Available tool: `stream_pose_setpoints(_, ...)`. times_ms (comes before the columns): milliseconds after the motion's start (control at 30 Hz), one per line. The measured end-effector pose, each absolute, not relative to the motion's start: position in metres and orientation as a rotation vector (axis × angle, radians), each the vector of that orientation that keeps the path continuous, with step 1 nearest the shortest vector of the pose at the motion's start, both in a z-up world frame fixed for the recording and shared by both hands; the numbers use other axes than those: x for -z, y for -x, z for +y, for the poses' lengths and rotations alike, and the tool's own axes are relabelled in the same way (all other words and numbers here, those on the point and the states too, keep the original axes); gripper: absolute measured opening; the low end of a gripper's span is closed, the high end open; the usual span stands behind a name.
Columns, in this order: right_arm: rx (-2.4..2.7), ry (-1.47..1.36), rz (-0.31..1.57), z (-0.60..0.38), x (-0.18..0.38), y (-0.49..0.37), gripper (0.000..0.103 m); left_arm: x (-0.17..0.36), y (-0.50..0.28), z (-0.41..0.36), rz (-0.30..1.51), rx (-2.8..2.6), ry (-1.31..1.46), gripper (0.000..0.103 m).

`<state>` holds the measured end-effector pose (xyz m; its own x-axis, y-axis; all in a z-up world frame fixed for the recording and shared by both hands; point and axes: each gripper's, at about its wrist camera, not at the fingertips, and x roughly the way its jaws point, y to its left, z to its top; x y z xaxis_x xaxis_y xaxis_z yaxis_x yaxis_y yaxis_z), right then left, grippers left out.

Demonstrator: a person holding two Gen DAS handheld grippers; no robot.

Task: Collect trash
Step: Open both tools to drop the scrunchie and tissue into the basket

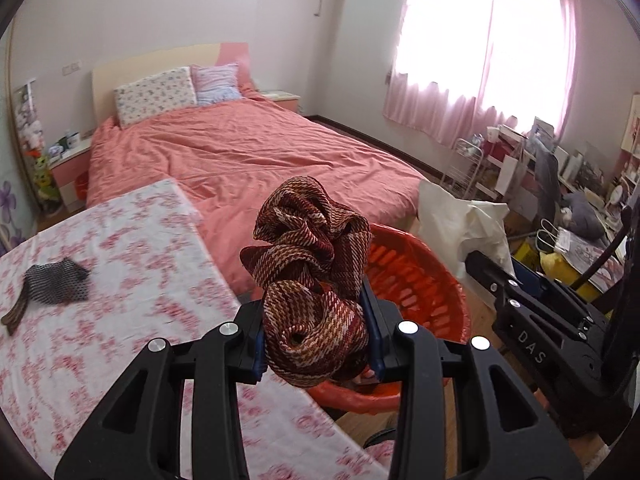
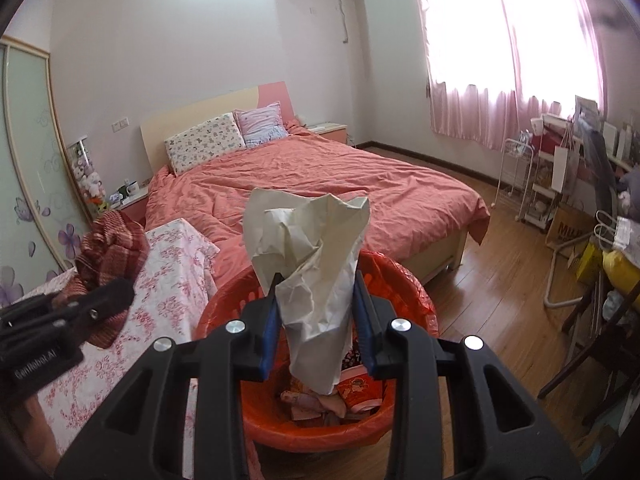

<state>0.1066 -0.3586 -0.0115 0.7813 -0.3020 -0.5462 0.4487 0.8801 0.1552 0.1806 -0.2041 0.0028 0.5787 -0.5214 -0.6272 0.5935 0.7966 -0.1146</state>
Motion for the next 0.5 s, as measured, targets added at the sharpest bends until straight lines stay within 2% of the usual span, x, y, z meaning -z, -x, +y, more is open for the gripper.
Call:
stream_pose_setpoints(100,0.391,-0.319,0.551,-0.376,0.021,-0.118,0.041,0.009,-0.188,-0.223,0.728,0.663,-0.123,0.051)
stream_pose_setpoints(167,0.383,-0.325,0.563,-0.383,0.029,-0.125,0.045,0.021,-0.197,-0.229,0.76,0.649,-0.128,0.063)
stream_pose_setpoints(200,0.383,-0.33,0.572,-0.386,0.033,-0.129,0.052,0.026,-0.199,-0.23,0.772,0.644,-0.132,0.065)
stream_pose_setpoints(300,0.387,-0.346,0.591,-0.393,0.045,-0.134,0.061,0.036,-0.204,-0.224,0.8,0.606,-0.146,0.069)
stream_pose_setpoints(333,0.39,-0.35,0.595,-0.393,0.049,-0.134,0.062,0.037,-0.204,-0.22,0.807,0.597,-0.144,0.073)
stream_pose_setpoints(500,0.41,-0.327,0.622,-0.383,0.061,-0.135,0.067,0.044,-0.208,-0.195,0.831,0.525,-0.13,0.077)
